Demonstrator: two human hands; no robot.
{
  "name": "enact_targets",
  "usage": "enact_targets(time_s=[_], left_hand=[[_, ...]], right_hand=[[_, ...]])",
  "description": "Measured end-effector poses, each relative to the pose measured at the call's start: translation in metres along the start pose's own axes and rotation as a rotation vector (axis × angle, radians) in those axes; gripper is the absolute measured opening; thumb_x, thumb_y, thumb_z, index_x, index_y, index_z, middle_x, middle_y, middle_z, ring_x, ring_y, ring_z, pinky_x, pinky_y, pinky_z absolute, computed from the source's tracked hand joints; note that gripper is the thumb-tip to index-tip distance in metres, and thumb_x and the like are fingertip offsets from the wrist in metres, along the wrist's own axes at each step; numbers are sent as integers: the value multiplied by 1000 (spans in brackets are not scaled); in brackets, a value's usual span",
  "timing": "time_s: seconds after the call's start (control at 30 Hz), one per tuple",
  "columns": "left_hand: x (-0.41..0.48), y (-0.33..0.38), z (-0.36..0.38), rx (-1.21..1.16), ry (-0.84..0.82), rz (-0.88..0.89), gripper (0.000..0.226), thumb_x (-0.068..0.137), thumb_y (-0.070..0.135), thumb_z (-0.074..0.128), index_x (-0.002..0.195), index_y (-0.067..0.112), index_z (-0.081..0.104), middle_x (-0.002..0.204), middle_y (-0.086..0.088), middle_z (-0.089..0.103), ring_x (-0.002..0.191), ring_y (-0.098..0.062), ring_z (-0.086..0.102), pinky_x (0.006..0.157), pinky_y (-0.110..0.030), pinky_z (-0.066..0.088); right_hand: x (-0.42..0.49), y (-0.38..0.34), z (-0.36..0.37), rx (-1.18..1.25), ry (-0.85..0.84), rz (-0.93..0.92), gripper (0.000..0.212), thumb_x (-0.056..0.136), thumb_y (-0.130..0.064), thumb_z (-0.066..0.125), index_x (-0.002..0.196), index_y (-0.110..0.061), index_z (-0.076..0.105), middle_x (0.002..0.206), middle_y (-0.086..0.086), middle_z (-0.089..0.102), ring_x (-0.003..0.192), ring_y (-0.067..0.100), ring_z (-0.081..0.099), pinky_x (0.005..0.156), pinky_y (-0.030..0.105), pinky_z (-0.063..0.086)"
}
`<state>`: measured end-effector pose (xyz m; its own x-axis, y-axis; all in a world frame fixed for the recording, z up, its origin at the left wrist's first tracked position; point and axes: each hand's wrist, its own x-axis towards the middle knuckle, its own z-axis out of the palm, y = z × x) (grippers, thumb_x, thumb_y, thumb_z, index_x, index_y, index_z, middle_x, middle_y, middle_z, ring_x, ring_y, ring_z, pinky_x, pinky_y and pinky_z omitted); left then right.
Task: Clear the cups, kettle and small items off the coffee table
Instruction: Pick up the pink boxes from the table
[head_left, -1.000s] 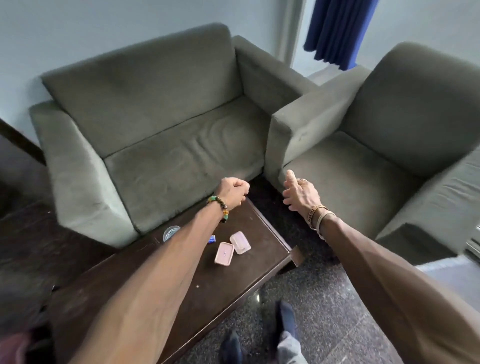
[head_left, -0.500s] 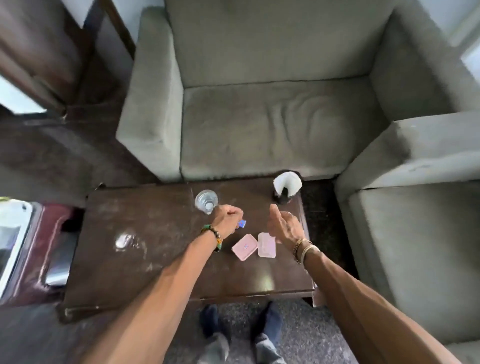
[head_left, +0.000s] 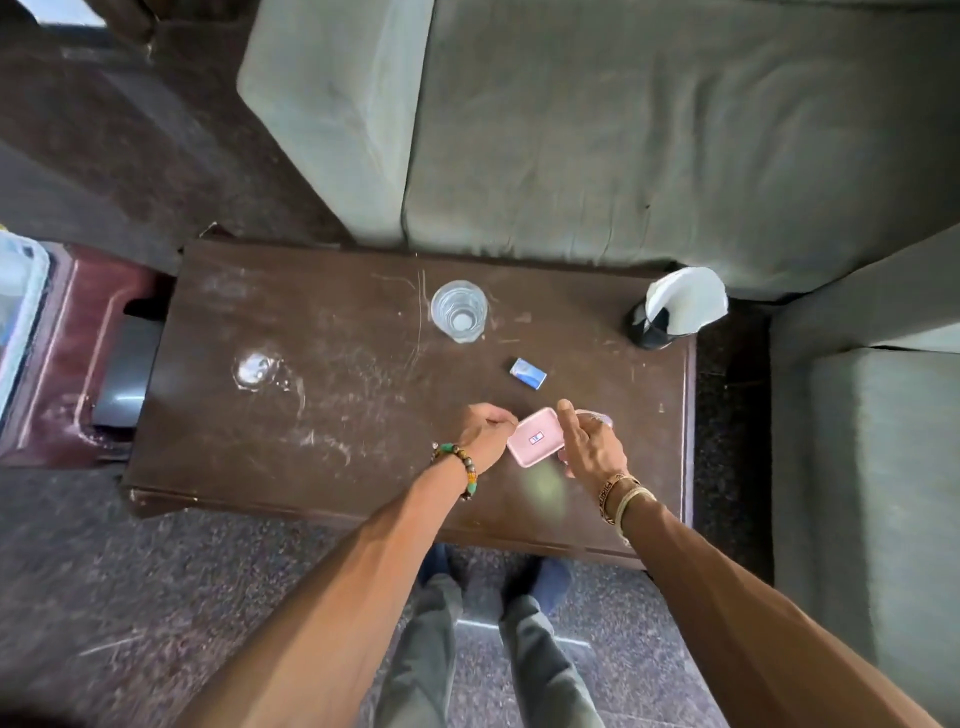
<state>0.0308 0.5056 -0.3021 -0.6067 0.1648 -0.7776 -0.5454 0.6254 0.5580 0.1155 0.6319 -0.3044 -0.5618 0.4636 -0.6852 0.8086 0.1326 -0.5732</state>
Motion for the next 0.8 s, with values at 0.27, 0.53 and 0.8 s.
enact_targets(time_s=[0.27, 0.53, 0.8], left_hand=[[44, -32, 12, 68, 24, -17, 38, 91, 16, 62, 125, 2, 55, 129, -16, 58, 119, -26, 55, 101, -32, 45], [61, -45, 18, 205, -54, -9, 38, 88, 28, 62, 123, 14, 64, 122, -6, 67, 108, -23, 64, 87, -21, 48], [65, -60, 20, 199, -52, -59, 33, 84, 16, 63, 116, 16, 68, 115, -4, 71, 100, -25, 68, 90, -36, 56]], right_hand=[[20, 11, 17, 0, 41, -47, 58, 91, -55, 33, 86, -10, 69, 87, 16, 66, 92, 37, 61, 79, 36, 43], [40, 25, 31, -14, 90, -9, 52, 103, -49, 45, 58, -23, 54, 60, -7, 51, 58, 6, 49, 54, 14, 34], [39, 21, 40, -75, 45, -65, 50, 105, -45, 40, 71, -15, 61, 77, 12, 60, 94, 38, 57, 89, 43, 46]])
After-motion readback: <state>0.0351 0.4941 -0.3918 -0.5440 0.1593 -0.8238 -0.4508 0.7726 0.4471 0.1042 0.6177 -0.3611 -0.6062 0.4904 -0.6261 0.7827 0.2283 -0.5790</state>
